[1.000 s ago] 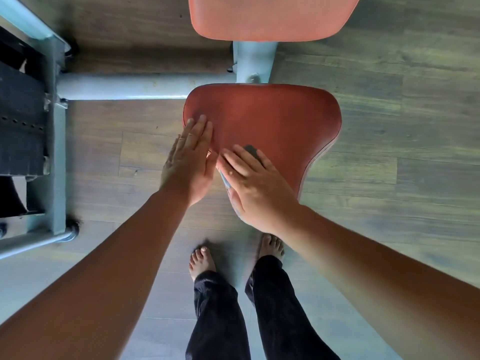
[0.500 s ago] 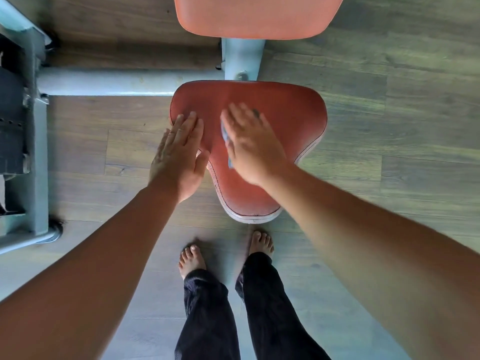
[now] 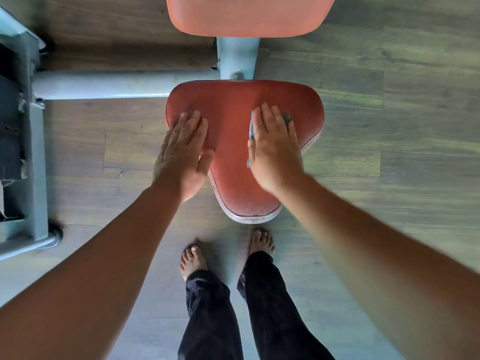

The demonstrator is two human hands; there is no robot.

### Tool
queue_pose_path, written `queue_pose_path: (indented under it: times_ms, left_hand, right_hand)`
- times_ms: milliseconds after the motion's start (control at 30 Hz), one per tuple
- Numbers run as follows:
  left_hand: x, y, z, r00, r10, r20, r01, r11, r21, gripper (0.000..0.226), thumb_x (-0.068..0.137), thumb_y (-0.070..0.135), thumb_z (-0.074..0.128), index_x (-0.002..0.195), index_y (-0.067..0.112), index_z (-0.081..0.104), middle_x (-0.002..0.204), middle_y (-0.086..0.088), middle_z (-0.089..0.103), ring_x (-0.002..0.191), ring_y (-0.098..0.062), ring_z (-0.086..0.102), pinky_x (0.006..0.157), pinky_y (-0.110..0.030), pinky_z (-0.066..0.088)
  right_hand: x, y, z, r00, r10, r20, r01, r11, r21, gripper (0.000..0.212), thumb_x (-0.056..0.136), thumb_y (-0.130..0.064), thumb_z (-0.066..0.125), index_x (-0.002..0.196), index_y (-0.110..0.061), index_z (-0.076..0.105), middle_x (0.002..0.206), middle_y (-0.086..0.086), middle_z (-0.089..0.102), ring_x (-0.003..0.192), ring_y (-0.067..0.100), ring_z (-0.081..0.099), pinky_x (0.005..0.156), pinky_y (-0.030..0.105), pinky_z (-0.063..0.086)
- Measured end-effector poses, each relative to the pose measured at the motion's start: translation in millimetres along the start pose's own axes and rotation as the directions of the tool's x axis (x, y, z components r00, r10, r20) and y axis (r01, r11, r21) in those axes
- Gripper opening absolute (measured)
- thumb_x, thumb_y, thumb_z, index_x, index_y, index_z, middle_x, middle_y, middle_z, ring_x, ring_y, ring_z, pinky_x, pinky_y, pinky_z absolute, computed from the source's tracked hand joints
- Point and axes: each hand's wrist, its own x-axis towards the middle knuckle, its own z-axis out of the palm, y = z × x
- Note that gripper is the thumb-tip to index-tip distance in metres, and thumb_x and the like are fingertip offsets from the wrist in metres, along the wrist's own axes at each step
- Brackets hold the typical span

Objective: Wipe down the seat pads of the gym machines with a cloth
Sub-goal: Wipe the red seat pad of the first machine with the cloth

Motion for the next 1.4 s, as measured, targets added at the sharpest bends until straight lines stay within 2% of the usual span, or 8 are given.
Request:
queue_pose_path:
  times_ms: [167, 267, 400, 600, 800, 1200, 1300, 1400]
  left_hand:
    - [4, 16, 7, 0.995, 0.098, -0.002, -0.098, 0.995, -0.001, 0.069, 0.101, 0.044, 0.034, 0.162, 0.011, 0.034, 0.172, -0.006, 0.025, 0.161, -0.027, 0.015, 0.130, -0.050, 0.013]
    - [5, 21, 10, 0.995, 0.103, 0.011, -0.104, 0.995, 0.014, 0.072, 0.099, 0.046, 0.031, 0.162, 0.012, 0.033, 0.173, -0.004, 0.024, 0.161, -0.025, 0.013, 0.131, -0.046, 0.007]
    - [6, 27, 10, 0.996, 0.085, 0.032, -0.086, 0.996, 0.034, 0.072, 0.100, 0.046, 0.031, 0.163, 0.012, 0.030, 0.174, -0.003, 0.020, 0.162, -0.024, 0.010, 0.132, -0.043, 0.005]
    - [10, 55, 12, 0.989, 0.121, 0.081, -0.125, 0.991, 0.049, 0.068, 0.104, 0.047, 0.028, 0.164, 0.014, 0.030, 0.174, -0.001, 0.020, 0.162, -0.023, 0.010, 0.131, -0.044, 0.007]
    - [25, 76, 25, 0.992, 0.092, 0.084, -0.098, 0.992, 0.074, 0.067, 0.107, 0.049, 0.031, 0.166, 0.018, 0.024, 0.175, 0.000, 0.013, 0.163, -0.021, 0.004, 0.131, -0.046, 0.003]
    - [27, 74, 36, 0.996, 0.084, 0.007, -0.084, 0.987, 0.134, 0.067, 0.107, 0.057, 0.029, 0.166, 0.028, 0.020, 0.175, 0.006, 0.012, 0.162, -0.017, 0.004, 0.131, -0.042, 0.001]
    - [28, 75, 36, 0.996, 0.087, 0.009, -0.088, 0.987, 0.134, 0.066, 0.107, 0.055, 0.029, 0.167, 0.029, 0.019, 0.175, 0.007, 0.009, 0.162, -0.016, 0.002, 0.131, -0.041, 0.001]
    - [30, 73, 38, 0.996, 0.093, -0.006, -0.092, 0.989, 0.119, 0.065, 0.108, 0.054, 0.030, 0.166, 0.029, 0.019, 0.175, 0.007, 0.010, 0.162, -0.016, 0.003, 0.130, -0.042, 0.002]
  right_hand:
    - [-78, 24, 10, 0.961, -0.276, 0.034, 0.273, 0.959, 0.073, 0.060, 0.105, -0.030, 0.032, 0.161, -0.009, 0.024, 0.169, 0.010, 0.024, 0.157, 0.028, 0.019, 0.124, 0.052, 0.022]
    - [-11, 38, 5, 0.986, -0.164, 0.001, 0.164, 0.986, 0.029, 0.061, 0.103, -0.030, 0.034, 0.160, -0.009, 0.027, 0.167, 0.012, 0.026, 0.155, 0.032, 0.022, 0.122, 0.055, 0.024]
    - [13, 18, 3, 0.999, 0.052, 0.002, -0.052, 0.997, 0.057, 0.063, 0.104, -0.031, 0.034, 0.161, -0.009, 0.019, 0.170, 0.009, 0.018, 0.158, 0.028, 0.010, 0.127, 0.053, 0.013]
    - [-43, 25, 9, 0.977, -0.210, -0.038, 0.213, 0.970, 0.120, 0.061, 0.102, -0.032, 0.031, 0.157, -0.009, 0.034, 0.165, 0.010, 0.033, 0.154, 0.029, 0.027, 0.123, 0.053, 0.026]
    - [31, 46, 3, 0.996, -0.081, 0.026, 0.079, 0.995, 0.064, 0.062, 0.106, -0.032, 0.035, 0.162, -0.013, 0.016, 0.171, 0.006, 0.014, 0.159, 0.025, 0.008, 0.127, 0.050, 0.011]
    - [35, 51, 10, 0.990, -0.140, -0.028, 0.142, 0.987, 0.073, 0.064, 0.106, -0.034, 0.036, 0.162, -0.013, 0.016, 0.171, 0.004, 0.014, 0.159, 0.024, 0.007, 0.127, 0.047, 0.007]
    - [37, 53, 13, 0.985, -0.158, -0.070, 0.166, 0.980, 0.113, 0.061, 0.103, -0.037, 0.041, 0.157, -0.010, 0.030, 0.167, 0.007, 0.027, 0.157, 0.026, 0.015, 0.126, 0.048, 0.014]
    - [41, 56, 16, 0.961, -0.208, -0.183, 0.229, 0.968, 0.104, 0.038, 0.096, -0.039, 0.050, 0.123, -0.012, 0.055, 0.138, 0.006, 0.055, 0.138, 0.031, 0.042, 0.112, 0.048, 0.035]
